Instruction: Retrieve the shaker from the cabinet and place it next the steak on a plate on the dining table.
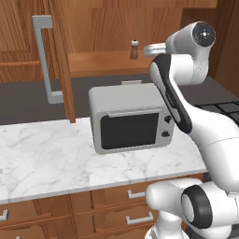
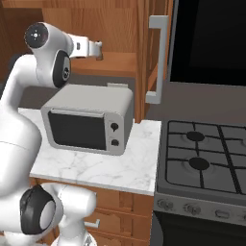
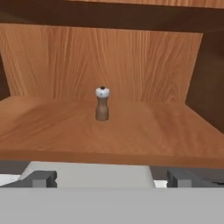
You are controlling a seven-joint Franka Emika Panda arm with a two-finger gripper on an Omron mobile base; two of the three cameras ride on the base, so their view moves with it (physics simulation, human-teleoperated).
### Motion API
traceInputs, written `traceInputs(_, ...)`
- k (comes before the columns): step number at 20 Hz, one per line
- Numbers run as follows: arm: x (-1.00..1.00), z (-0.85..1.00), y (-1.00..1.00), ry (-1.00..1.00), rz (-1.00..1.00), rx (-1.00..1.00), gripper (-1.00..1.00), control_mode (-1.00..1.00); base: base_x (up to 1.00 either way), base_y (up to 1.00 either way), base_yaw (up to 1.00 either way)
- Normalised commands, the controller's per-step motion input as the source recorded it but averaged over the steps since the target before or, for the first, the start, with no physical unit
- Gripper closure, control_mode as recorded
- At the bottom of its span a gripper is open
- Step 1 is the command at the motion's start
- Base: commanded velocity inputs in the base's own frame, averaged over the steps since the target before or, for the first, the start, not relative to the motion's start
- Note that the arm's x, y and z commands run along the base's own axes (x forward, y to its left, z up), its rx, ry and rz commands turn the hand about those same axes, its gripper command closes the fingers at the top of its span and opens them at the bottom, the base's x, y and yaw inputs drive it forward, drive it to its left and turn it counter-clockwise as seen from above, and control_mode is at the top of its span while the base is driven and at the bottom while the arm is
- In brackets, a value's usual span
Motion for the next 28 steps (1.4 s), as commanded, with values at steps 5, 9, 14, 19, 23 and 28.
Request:
traceInputs(5, 0.42, 0.0, 0.05, 0.14, 0.01, 0.0, -1.0, -1.0, 0.0, 0.0, 0.0)
traceInputs(9, 0.46, -0.04, 0.14, 0.07, 0.03, 0.01, -1.0, -1.0, 0.0, 0.0, 0.0)
traceInputs(14, 0.45, -0.05, 0.09, 0.0, 0.02, 0.0, -1.0, -1.0, 0.0, 0.0, 0.0)
traceInputs(19, 0.31, -0.02, 0.0, -0.1, 0.0, 0.0, -1.0, -1.0, 0.0, 0.0, 0.0)
traceInputs(23, 0.29, -0.11, 0.0, -0.12, 0.0, 0.01, -1.0, -1.0, 0.0, 0.0, 0.0)
traceInputs(28, 0.36, -0.24, 0.0, -0.01, 0.0, 0.01, -1.0, -1.0, 0.0, 0.0, 0.0)
